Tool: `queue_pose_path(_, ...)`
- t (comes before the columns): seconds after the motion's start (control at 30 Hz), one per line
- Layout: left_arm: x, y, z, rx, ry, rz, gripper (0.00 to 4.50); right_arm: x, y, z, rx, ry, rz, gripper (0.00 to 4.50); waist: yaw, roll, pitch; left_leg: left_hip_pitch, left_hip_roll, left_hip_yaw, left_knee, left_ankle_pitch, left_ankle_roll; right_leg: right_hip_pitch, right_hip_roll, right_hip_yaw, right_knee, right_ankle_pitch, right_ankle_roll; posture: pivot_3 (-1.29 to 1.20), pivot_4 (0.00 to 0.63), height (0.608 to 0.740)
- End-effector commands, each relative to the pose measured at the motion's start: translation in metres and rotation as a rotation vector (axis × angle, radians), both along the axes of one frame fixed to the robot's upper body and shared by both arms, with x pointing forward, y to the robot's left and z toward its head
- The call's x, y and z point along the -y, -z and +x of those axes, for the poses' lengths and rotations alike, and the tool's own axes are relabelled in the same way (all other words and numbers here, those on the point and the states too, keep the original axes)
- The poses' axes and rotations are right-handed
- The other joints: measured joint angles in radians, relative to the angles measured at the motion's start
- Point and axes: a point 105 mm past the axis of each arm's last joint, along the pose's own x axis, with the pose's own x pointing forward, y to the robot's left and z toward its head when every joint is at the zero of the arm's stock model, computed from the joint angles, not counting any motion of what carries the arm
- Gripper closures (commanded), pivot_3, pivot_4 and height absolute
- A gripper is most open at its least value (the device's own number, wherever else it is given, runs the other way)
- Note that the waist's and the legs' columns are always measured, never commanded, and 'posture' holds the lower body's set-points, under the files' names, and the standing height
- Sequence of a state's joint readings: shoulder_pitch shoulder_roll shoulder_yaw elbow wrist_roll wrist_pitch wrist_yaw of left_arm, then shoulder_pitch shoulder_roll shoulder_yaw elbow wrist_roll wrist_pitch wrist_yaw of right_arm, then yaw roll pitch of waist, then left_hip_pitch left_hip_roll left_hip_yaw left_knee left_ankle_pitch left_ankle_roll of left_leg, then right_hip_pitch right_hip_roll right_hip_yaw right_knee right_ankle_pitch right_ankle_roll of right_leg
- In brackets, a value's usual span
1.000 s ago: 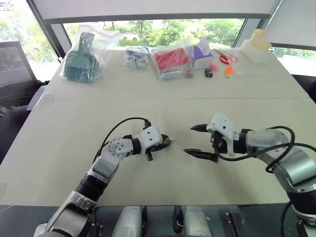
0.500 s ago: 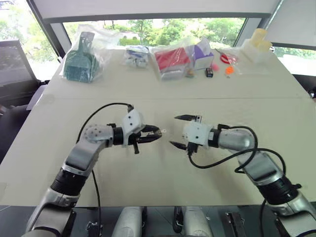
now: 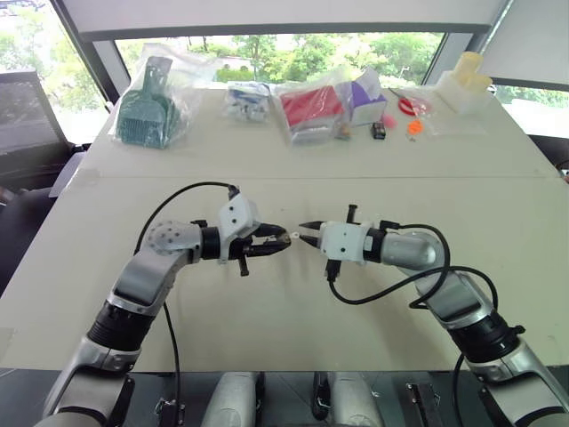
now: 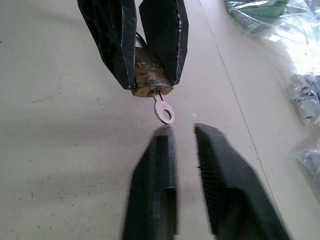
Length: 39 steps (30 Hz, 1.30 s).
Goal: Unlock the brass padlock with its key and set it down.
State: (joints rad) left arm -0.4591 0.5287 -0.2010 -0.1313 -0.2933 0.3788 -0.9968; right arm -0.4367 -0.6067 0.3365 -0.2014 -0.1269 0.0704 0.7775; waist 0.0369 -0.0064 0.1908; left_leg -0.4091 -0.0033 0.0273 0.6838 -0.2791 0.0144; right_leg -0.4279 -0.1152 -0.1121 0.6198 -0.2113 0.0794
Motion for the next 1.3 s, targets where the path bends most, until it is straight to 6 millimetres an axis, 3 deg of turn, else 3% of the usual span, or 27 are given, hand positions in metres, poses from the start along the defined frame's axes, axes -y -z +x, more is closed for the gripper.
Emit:
queue_pose_path(0.03, 0.002, -0.014, -0.001, 0.067, 0.015, -0.016, 3.73, -0.013, -0.017, -0.009, 0.058, -0.059, 0.022, 4.47, 0.000, 0.000, 0.000, 0.000, 0.000, 0.000, 0.000, 0.000, 0.000, 0.000, 0.000, 0.000, 0.000, 0.000, 0.000, 0.00, 0.150, 0.740)
queue_pose_path(0.3, 0.003, -0.014, -0.002, 0.066, 0.019, -0.016, 3.73, -0.018, -0.015, -0.010, 0.087, -0.081, -0.011, 4.47, 0.000, 0.000, 0.000, 0.000, 0.000, 0.000, 0.000, 0.000, 0.000, 0.000, 0.000, 0.000, 0.000, 0.000, 0.000, 0.00, 0.150, 0.740)
queue_pose_path(0.4, 0.003, -0.014, -0.001, 0.064, 0.019, -0.016, 3.73, -0.016, -0.017, -0.006, 0.103, -0.069, -0.011, 3.68, 0.000, 0.000, 0.000, 0.000, 0.000, 0.000, 0.000, 0.000, 0.000, 0.000, 0.000, 0.000, 0.000, 0.000, 0.000, 0.00, 0.150, 0.740)
queue_pose_path(0.5, 0.003, -0.014, -0.001, 0.065, 0.019, -0.015, 3.73, -0.017, -0.018, -0.006, 0.115, -0.079, -0.023, 2.26, -0.001, 0.000, 0.000, 0.000, 0.000, 0.000, 0.000, 0.000, 0.000, 0.000, 0.000, 0.000, 0.000, 0.000, 0.000, 0.00, 0.150, 0.740)
queue_pose_path(0.73, 0.004, -0.014, 0.001, 0.069, 0.013, -0.012, 3.73, -0.020, -0.018, -0.010, 0.130, -0.107, -0.032, 2.26, 0.000, 0.000, 0.000, 0.000, 0.000, 0.000, 0.000, 0.000, 0.000, 0.000, 0.000, 0.000, 0.000, 0.000, 0.000, 0.00, 0.150, 0.740)
queue_pose_path(0.83, 0.004, -0.014, 0.001, 0.072, 0.015, -0.008, 3.73, -0.019, -0.018, -0.010, 0.130, -0.108, -0.033, 3.12, 0.000, 0.000, 0.000, 0.000, 0.000, 0.000, 0.000, 0.000, 0.000, 0.000, 0.000, 0.000, 0.000, 0.000, 0.000, 0.00, 0.150, 0.740)
queue_pose_path(0.93, 0.004, -0.014, 0.000, 0.076, 0.019, -0.004, 3.73, -0.019, -0.018, -0.010, 0.132, -0.111, -0.040, 4.45, 0.000, 0.000, 0.000, 0.000, 0.000, 0.000, 0.000, 0.000, 0.000, 0.000, 0.000, 0.000, 0.000, 0.000, 0.000, 0.00, 0.150, 0.740)
queue_pose_path(1.17, 0.005, -0.012, -0.002, 0.121, 0.045, 0.036, 3.73, -0.023, -0.017, -0.009, 0.122, -0.143, -0.058, 4.45, -0.001, 0.000, 0.000, 0.000, 0.000, 0.000, 0.000, 0.000, 0.000, 0.000, 0.000, 0.000, 0.001, 0.000, 0.000, 0.00, 0.150, 0.740)
queue_pose_path(1.3, 0.005, -0.012, -0.002, 0.195, 0.072, 0.075, 3.73, -0.025, -0.013, -0.012, -0.004, -0.174, -0.049, 4.45, -0.001, 0.000, 0.000, 0.000, 0.000, 0.000, 0.000, 0.000, 0.000, 0.000, 0.000, 0.000, 0.001, 0.000, 0.000, 0.00, 0.150, 0.740)
